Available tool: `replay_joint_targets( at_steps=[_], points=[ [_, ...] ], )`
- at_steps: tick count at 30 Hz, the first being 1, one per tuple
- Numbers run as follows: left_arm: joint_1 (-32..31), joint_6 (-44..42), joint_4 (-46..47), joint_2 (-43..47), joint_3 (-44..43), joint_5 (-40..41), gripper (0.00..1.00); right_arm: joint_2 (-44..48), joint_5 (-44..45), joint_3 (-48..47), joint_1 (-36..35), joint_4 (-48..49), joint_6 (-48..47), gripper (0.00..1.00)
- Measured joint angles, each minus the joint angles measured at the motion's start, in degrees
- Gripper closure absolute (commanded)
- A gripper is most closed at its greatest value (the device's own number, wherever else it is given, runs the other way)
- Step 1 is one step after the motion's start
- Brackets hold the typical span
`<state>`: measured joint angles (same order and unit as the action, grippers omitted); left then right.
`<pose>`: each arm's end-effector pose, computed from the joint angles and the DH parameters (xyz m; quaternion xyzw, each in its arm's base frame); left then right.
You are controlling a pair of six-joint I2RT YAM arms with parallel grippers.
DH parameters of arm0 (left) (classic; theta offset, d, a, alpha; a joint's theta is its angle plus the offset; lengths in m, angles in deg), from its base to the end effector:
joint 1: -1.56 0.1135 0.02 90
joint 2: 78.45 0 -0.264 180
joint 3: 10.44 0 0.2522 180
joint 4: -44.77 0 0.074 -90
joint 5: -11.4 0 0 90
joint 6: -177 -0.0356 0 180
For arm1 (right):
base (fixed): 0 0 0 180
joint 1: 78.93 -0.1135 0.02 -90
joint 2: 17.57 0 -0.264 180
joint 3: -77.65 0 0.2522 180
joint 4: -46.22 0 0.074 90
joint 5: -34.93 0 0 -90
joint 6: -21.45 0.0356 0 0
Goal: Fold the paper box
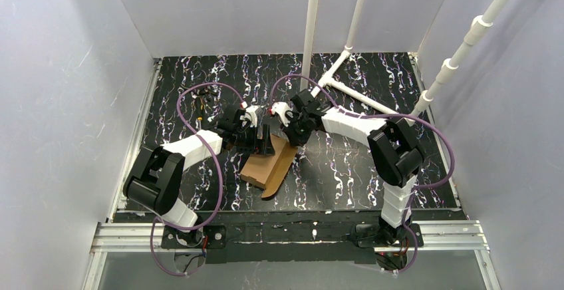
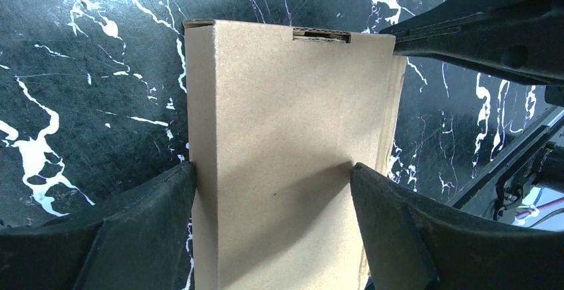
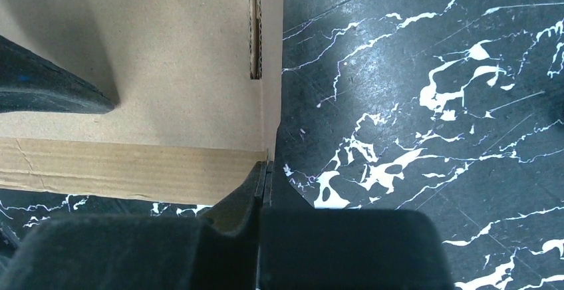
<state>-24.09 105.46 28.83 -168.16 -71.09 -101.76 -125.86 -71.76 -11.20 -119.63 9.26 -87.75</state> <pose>0.2775 -0.1488 0.1795 0.1334 0.8985 -0.3127 0.2778 0.2970 0.2689 0.1902 -0.5092 0.7998 0.1898 0.2550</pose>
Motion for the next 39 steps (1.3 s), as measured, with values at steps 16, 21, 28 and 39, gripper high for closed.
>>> replay_joint_targets(
  at_steps=[16,21,28,39],
  points=[
    [0.04,4.15,-0.24,-0.09,0.00,1.49,0.13,-2.97,0.02,-5.18,-1.05,-2.99,-4.98,0.74],
    [0.11,5.07,-0.50,-0.02,0.00,2.01,0.11,-2.93,-0.66,-5.18,-1.01,-2.82,-5.01,0.57],
    [0.68,5.68,-1.84,1.68,0.00,4.07,0.08,0.37,-2.40,-4.70,-0.22,-2.84,-5.20,0.37],
    [2.73,5.20,-5.40,14.34,0.31,8.85,0.02,13.33,-12.37,1.42,1.68,-4.70,-13.31,0.09]
  ],
)
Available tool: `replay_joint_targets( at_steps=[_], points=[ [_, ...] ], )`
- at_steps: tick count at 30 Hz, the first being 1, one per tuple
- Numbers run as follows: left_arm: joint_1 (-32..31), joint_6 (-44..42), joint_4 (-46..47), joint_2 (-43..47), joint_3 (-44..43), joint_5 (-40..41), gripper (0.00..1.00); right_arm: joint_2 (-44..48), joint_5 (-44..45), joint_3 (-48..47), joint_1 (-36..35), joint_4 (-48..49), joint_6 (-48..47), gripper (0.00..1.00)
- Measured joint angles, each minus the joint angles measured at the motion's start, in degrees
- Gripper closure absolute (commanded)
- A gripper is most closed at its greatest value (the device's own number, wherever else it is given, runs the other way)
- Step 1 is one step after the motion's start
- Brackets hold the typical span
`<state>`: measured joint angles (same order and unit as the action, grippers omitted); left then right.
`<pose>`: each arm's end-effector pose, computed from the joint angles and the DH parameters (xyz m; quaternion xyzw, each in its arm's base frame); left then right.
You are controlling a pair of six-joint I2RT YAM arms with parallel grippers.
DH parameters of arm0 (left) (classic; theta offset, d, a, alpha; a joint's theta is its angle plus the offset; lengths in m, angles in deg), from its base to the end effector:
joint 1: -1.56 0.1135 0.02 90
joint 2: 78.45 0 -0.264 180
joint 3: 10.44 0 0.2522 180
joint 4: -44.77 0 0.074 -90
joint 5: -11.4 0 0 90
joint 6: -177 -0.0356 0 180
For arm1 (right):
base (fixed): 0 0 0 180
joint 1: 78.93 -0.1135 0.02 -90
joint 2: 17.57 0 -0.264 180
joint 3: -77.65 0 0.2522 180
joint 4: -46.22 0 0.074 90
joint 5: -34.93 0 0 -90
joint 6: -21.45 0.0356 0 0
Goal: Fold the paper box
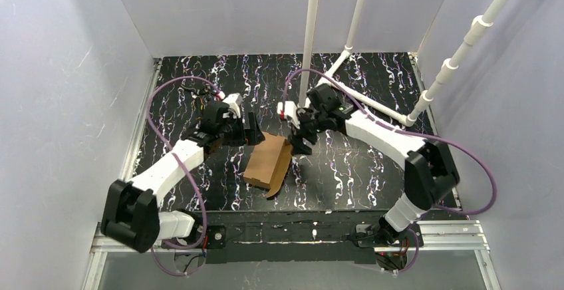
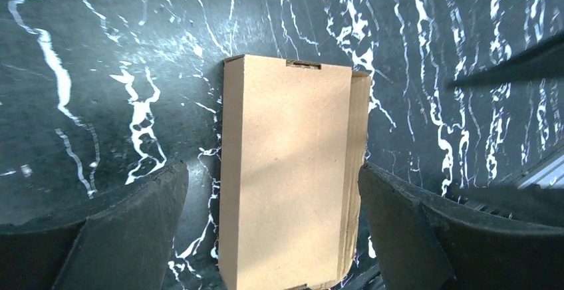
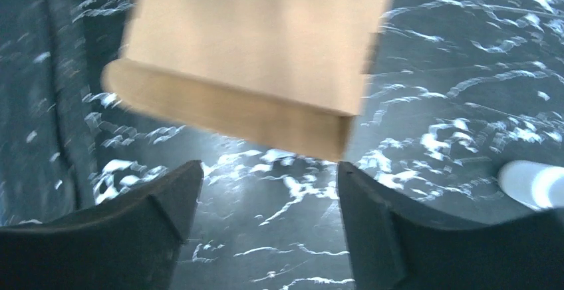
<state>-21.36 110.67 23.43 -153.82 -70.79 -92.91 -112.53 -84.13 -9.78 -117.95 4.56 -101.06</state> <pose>0.2584 -0.1188 0.2393 0.0504 0.8858 -0.2791 0.3672 0.2700 0.2411 0.2639 -0.6012 0.6851 0.2539 0.3236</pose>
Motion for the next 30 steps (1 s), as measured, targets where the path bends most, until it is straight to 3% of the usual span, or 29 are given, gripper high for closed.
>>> replay_joint_targets(
  at_steps=[1,5,10,12,16,21,25,30],
  points=[
    [0.24,0.02,-0.13,1.73,0.33,0.46,0.02,1.66,-1.95,1.77,0.00,-0.48,-1.92,0.03],
    [1.42,1.84,-0.87,11.34,4.00,2.60,0.04,10.73,-12.48,11.80,-0.04,-4.85,-16.83,0.02],
    [2.21,9.77,-5.60,21.24,10.34,3.61,0.37,12.20,-20.00,15.06,-0.37,-11.04,-30.84,0.02],
    [2.21,12.39,-8.76,23.87,12.15,3.34,0.46,12.15,-20.74,15.43,-0.37,-11.17,-32.26,0.02],
    [1.64,17.57,-13.57,27.52,16.55,1.27,0.49,12.02,-21.73,15.54,-0.37,-10.03,-32.92,0.03],
    [-6.40,23.02,-18.36,26.29,20.00,1.79,0.66,11.72,-22.21,17.00,-1.18,-8.81,-33.51,0.06],
    [-13.14,26.60,-18.62,23.52,20.02,3.15,0.72,10.97,-22.12,17.31,-3.04,-8.22,-33.88,0.11],
    [-16.94,31.41,-16.50,23.12,22.08,4.90,0.74,10.14,-20.26,17.33,-8.57,-6.60,-33.66,0.23]
  ],
)
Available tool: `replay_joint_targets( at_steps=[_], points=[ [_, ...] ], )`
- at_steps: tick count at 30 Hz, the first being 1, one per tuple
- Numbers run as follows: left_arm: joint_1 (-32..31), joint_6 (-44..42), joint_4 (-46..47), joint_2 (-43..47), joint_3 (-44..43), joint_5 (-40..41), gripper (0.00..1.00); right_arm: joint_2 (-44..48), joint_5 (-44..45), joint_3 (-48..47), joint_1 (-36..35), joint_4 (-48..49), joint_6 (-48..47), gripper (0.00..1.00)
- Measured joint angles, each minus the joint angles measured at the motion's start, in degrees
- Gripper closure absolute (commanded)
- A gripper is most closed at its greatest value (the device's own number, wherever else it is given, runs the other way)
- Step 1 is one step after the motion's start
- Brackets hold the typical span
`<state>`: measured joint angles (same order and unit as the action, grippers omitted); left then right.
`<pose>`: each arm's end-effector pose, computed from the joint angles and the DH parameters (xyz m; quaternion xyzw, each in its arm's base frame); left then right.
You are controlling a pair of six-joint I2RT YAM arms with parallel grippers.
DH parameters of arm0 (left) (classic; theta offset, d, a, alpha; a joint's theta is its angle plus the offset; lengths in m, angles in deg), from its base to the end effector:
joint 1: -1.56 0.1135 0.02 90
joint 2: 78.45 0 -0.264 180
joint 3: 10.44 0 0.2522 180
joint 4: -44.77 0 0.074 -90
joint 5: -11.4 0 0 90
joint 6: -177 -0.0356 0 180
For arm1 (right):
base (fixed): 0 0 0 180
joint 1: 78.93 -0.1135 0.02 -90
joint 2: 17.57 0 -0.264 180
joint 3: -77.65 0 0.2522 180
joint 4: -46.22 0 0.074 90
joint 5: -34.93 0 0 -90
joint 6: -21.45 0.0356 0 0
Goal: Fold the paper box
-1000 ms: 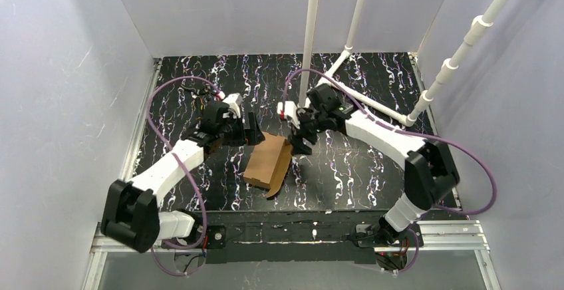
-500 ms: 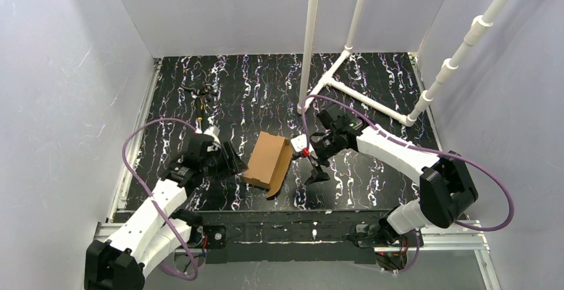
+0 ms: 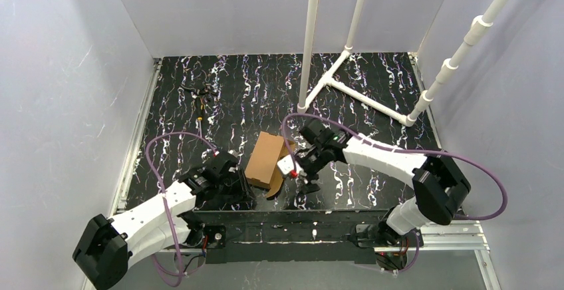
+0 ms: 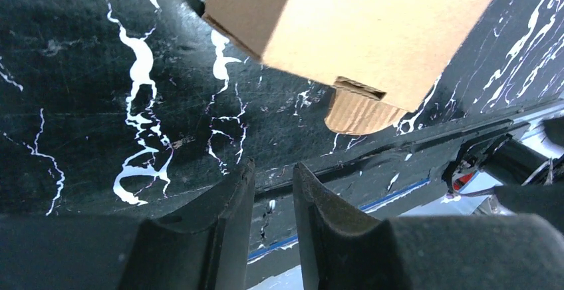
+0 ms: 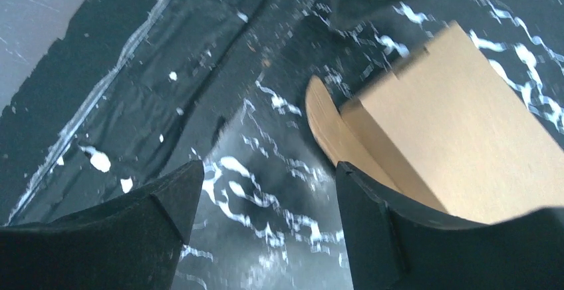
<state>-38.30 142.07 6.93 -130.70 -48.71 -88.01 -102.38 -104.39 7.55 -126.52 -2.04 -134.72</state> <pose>0.1272 -0.1138 0.1755 -0.0981 0.9371 -0.2926 0.1632 0.1718 0.2281 0.2258 -0.7933 0.4011 0.3661 0.2751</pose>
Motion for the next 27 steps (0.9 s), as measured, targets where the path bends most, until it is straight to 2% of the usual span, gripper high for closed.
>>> replay_joint_targets(
  at_steps=[8,12,20,27],
  points=[
    [-1.20,3.06,0.81,2.62,1.55,4.79,0.73,-3.78,14.01,-0.02,-18.78,7.56,6.19,0.32],
    [-1.20,3.08,-0.28,2.67,1.46,7.87,0.73,-4.59,23.06,-0.02,-24.61,12.22,9.29,0.34],
    [-1.20,2.93,-0.79,3.78,1.29,11.78,0.73,-5.62,37.35,2.03,-28.68,22.36,12.92,0.40],
    [-1.20,2.14,-0.81,3.50,0.87,13.20,0.72,-7.30,42.77,4.61,-28.59,25.90,13.57,0.50]
  ],
)
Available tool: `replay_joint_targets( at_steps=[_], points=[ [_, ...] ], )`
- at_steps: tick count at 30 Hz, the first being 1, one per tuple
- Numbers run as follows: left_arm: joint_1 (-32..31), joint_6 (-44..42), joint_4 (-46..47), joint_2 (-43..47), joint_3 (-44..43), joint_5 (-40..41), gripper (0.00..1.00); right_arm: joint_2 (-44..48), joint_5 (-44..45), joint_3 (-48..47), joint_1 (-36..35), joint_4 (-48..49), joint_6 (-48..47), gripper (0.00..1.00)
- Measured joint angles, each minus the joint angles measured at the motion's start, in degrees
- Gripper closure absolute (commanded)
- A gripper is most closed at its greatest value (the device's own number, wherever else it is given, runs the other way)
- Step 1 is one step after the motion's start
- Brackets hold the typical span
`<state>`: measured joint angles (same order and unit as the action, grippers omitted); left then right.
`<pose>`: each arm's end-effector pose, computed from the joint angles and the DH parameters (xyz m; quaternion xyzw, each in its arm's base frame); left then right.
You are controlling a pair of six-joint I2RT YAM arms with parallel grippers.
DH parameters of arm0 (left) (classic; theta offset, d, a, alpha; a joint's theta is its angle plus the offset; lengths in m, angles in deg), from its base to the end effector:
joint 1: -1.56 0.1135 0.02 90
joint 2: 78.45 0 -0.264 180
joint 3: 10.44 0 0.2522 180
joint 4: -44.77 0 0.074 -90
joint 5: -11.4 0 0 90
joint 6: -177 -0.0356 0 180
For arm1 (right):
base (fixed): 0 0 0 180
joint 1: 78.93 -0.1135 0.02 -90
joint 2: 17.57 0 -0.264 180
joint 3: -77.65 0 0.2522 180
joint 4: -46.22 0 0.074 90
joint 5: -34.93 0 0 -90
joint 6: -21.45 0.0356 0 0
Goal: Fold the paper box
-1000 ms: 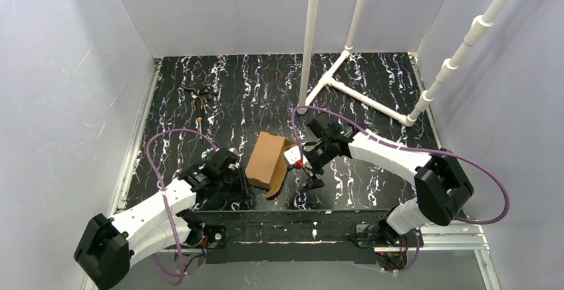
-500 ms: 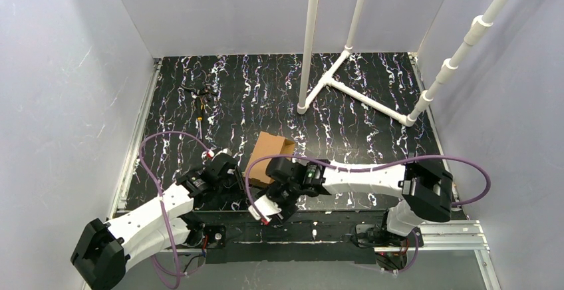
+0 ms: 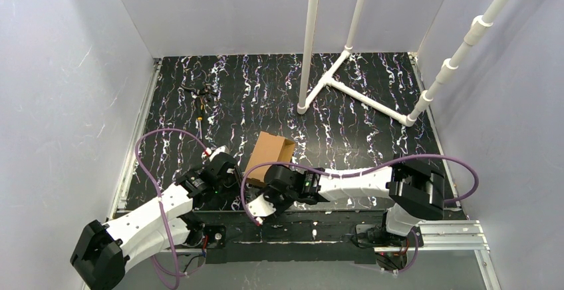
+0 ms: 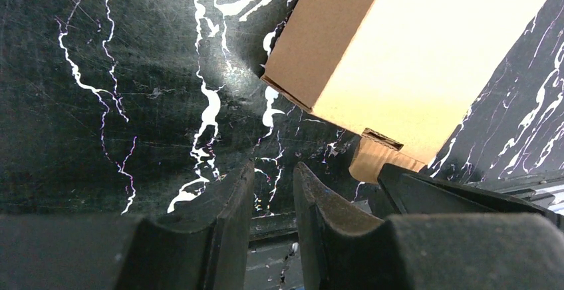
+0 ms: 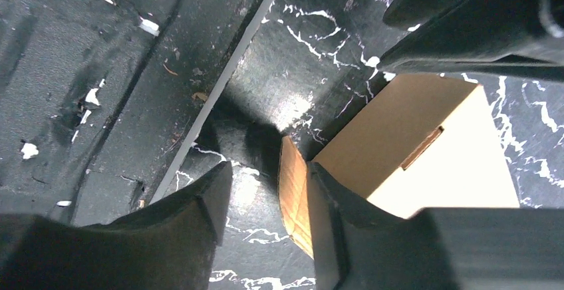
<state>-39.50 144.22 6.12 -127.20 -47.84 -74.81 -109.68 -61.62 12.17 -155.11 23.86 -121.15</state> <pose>0.1249 -0.1057 0.1785 -0.1432 0.9283 -0.2382 0.2471 0.0742 0.3184 0.1817 -0.8519 0.3862 0.1238 0.3314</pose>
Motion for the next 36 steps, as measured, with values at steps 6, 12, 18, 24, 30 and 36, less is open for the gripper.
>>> replay_joint_targets(
  at_steps=[6,12,18,24,30,36],
  points=[
    [0.00,-0.20,-0.02,0.31,0.00,0.37,0.72,-1.31,2.67,0.85,-0.02,1.99,0.48,0.59],
    [0.00,-0.24,-0.02,0.66,0.00,0.57,0.72,-1.33,4.31,0.92,-0.02,3.74,1.70,0.68],
    [0.00,-0.24,-0.04,1.18,0.00,1.44,0.72,-1.33,4.44,0.98,0.46,4.26,2.91,0.78],
    [0.00,-0.42,-0.11,3.45,0.00,2.45,0.72,-1.25,2.73,1.53,2.84,4.37,3.41,0.87],
    [0.00,-1.07,-0.94,4.42,-0.46,3.78,0.70,-0.20,0.07,1.77,6.05,4.26,3.82,0.89],
    [0.00,-4.15,0.81,2.45,-2.12,3.98,0.42,0.59,-2.95,2.16,8.68,3.17,3.76,0.89]
  ],
)
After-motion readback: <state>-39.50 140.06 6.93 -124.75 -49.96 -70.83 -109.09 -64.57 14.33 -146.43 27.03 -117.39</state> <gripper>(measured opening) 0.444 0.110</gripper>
